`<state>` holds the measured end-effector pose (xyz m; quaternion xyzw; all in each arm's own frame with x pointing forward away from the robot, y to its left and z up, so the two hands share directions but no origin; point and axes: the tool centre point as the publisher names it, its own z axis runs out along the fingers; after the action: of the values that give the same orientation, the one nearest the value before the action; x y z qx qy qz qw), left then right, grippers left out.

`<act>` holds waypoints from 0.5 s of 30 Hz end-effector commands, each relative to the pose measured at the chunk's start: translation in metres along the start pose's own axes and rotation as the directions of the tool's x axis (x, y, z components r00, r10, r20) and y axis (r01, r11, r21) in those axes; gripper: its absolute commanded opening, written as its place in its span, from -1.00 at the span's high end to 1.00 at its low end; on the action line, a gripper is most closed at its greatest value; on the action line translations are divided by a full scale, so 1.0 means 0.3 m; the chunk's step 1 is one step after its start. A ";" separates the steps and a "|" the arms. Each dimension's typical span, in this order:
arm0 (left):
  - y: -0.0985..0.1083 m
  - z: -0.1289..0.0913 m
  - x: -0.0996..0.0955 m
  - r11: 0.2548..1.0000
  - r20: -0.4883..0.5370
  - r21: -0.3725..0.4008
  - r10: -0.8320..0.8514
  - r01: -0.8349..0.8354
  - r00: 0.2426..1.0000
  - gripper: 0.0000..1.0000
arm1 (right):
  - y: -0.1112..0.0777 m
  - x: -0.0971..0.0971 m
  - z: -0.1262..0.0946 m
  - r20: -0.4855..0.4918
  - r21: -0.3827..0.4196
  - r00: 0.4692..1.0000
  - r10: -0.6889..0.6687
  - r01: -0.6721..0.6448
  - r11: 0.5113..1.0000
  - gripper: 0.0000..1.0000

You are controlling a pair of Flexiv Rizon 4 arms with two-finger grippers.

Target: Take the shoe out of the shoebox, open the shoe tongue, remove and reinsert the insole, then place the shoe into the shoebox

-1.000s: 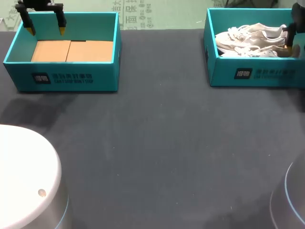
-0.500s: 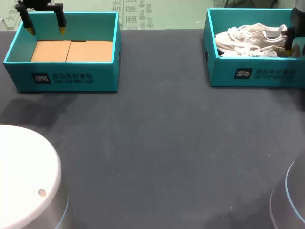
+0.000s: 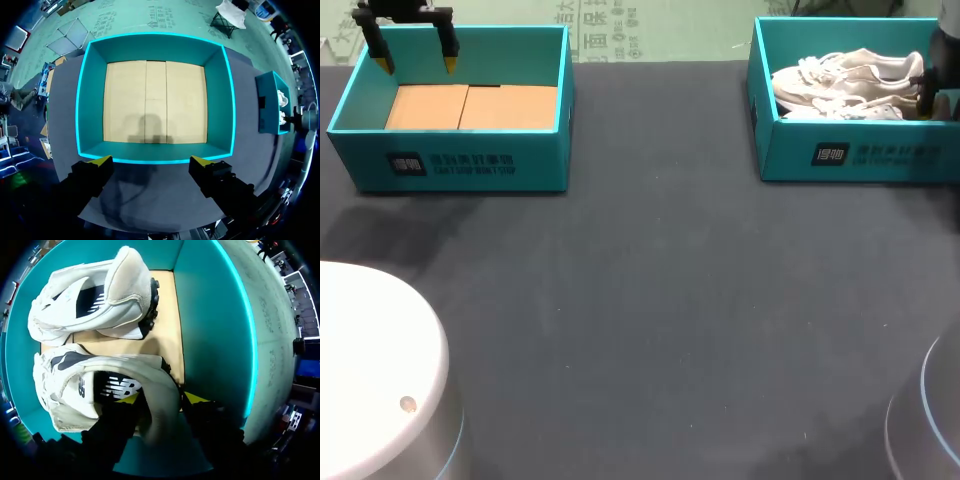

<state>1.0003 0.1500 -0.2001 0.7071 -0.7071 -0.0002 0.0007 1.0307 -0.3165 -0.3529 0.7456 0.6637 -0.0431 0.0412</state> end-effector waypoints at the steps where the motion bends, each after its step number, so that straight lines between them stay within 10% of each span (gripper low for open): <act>1: 0.000 0.000 0.000 1.000 0.000 0.000 0.000 0.000 1.000 -1.00 | 0.004 0.000 0.015 -0.007 0.002 1.000 0.001 -0.001 1.000 -0.08; 15: 0.000 0.000 0.000 1.000 0.000 0.000 0.000 0.000 1.000 -1.00 | 0.004 0.001 -0.006 -0.004 -0.019 1.000 0.011 -0.011 1.000 -0.16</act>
<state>1.0003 0.1500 -0.2001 0.7072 -0.7071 -0.0002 0.0007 1.0343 -0.3180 -0.3524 0.7487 0.6605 -0.0354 0.0441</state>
